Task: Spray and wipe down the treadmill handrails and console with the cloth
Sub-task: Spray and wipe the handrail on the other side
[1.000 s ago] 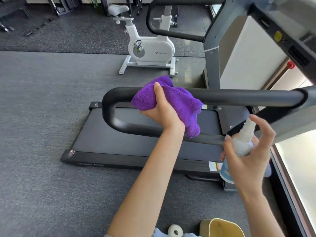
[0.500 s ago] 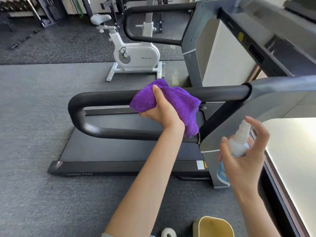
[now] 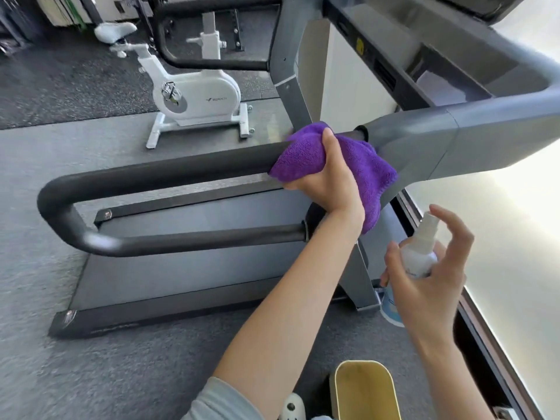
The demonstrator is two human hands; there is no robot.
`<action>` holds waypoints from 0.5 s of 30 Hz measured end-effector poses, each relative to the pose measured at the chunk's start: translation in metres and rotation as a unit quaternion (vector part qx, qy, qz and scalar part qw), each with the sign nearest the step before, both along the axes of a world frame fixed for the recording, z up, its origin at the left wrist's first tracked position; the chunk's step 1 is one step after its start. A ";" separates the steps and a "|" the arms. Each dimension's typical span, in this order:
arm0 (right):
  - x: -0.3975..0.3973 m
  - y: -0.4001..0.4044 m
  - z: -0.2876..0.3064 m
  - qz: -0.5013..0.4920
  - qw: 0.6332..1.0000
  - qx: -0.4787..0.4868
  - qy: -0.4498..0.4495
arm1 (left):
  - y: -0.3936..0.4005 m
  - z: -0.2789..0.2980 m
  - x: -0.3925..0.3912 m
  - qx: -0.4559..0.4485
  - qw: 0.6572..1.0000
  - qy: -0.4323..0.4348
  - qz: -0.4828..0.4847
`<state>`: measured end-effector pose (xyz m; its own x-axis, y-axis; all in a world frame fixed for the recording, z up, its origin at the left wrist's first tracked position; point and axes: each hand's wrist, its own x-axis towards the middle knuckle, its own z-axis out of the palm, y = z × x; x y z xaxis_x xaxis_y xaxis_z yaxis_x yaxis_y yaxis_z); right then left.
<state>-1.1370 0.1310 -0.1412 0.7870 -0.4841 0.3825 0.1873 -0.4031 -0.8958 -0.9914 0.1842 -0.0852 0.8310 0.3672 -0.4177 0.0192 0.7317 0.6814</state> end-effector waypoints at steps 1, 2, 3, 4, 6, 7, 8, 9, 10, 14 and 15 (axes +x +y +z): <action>-0.001 0.001 0.000 -0.001 1.000 0.003 -0.001 | 0.001 -0.001 -0.001 0.008 1.000 -0.001 -0.008; -0.002 0.002 0.000 -0.003 1.000 0.004 -0.001 | 0.003 -0.001 -0.002 0.008 1.000 0.001 -0.013; -0.003 0.003 0.000 -0.005 1.000 0.003 0.001 | 0.006 -0.001 -0.002 0.000 1.000 0.004 -0.012; -0.003 0.005 0.000 -0.007 1.000 0.003 0.002 | 0.011 -0.001 -0.001 -0.012 1.000 0.004 -0.004; -0.003 0.010 0.002 -0.012 1.000 0.005 -0.004 | 0.024 0.000 0.001 -0.030 0.999 -0.004 0.025; -0.002 0.012 0.002 -0.013 1.000 0.005 -0.006 | 0.034 0.000 0.001 -0.027 0.999 -0.007 0.041; -0.002 0.014 0.002 -0.013 1.000 0.003 -0.008 | 0.044 0.000 0.002 -0.020 0.999 -0.008 0.048; -0.001 0.017 0.001 -0.011 1.000 0.000 -0.008 | 0.056 -0.002 0.002 -0.014 0.999 -0.007 0.049; 0.000 0.021 0.000 -0.006 1.000 -0.002 -0.009 | 0.068 -0.003 0.002 -0.013 0.999 -0.006 0.048; 0.008 0.039 -0.004 0.011 1.000 -0.011 -0.013 | 0.110 -0.005 0.006 -0.021 0.997 -0.004 0.074; 0.011 0.045 -0.003 0.015 1.000 -0.013 -0.012 | 0.119 -0.006 0.007 -0.019 0.997 -0.006 0.080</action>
<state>-1.1256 0.1757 -0.1441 0.7915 -0.4496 0.4140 0.2222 -0.4194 -0.8802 -0.9845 0.3028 -0.0907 0.7684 0.4788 -0.4246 -0.1075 0.7506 0.6519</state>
